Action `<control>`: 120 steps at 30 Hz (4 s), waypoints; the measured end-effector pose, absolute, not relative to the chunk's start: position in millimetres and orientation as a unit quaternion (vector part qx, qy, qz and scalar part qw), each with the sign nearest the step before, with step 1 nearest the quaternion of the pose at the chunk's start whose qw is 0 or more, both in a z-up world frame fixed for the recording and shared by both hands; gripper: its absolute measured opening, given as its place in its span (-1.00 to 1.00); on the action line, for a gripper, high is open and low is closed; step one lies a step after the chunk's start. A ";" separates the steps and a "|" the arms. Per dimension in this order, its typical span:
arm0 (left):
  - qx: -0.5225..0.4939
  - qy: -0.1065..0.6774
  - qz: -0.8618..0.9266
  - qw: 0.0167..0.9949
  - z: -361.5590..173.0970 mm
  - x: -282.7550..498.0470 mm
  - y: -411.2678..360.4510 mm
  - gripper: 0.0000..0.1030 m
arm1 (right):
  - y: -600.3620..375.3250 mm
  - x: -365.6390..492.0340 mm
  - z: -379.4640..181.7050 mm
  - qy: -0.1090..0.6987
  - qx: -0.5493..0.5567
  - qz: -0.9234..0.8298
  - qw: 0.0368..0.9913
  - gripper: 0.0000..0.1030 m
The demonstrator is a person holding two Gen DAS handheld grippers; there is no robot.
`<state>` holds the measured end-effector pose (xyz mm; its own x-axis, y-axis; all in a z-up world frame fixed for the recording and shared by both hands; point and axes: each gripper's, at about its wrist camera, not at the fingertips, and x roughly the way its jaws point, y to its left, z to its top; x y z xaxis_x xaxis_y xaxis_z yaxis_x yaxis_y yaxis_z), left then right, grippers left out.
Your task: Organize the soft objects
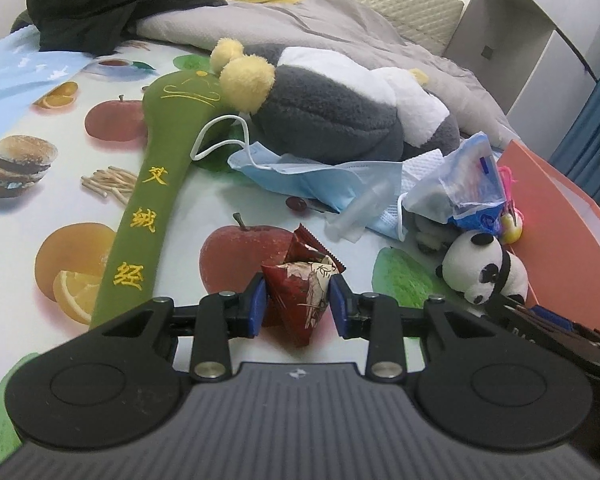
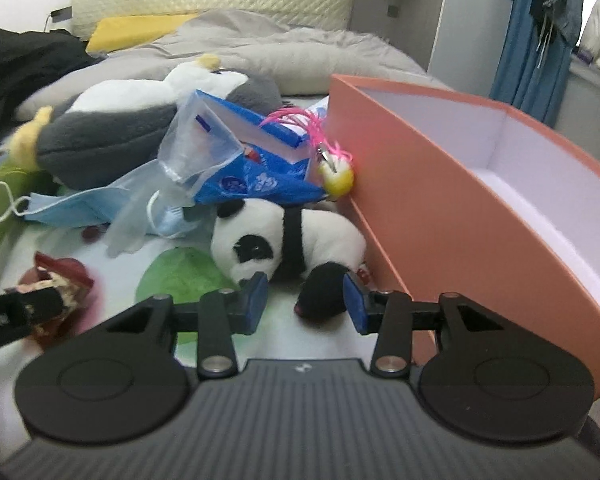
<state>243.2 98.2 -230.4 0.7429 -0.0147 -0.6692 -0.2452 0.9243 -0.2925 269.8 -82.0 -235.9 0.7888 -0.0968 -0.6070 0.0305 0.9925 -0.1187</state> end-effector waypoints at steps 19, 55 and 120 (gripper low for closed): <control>-0.183 0.374 0.080 0.906 -233.6 239.7 97.9 -0.25 | -94.5 276.8 -251.1 0.345 -0.047 -0.048 0.936 -0.47; -0.167 0.417 0.081 0.890 -206.2 155.9 81.5 0.15 | -131.5 171.7 -186.3 0.393 -0.057 0.171 0.902 -0.02; -0.094 0.419 0.017 0.903 -211.7 193.2 75.0 -0.33 | -121.9 226.8 -197.3 0.433 -0.063 0.230 0.869 -0.24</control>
<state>193.2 75.0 -211.7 0.6489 -0.0471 -0.7594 -0.1100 0.9818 -0.1549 226.8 -121.9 -197.3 0.5198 0.3448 -0.7816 -0.4546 0.8863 0.0887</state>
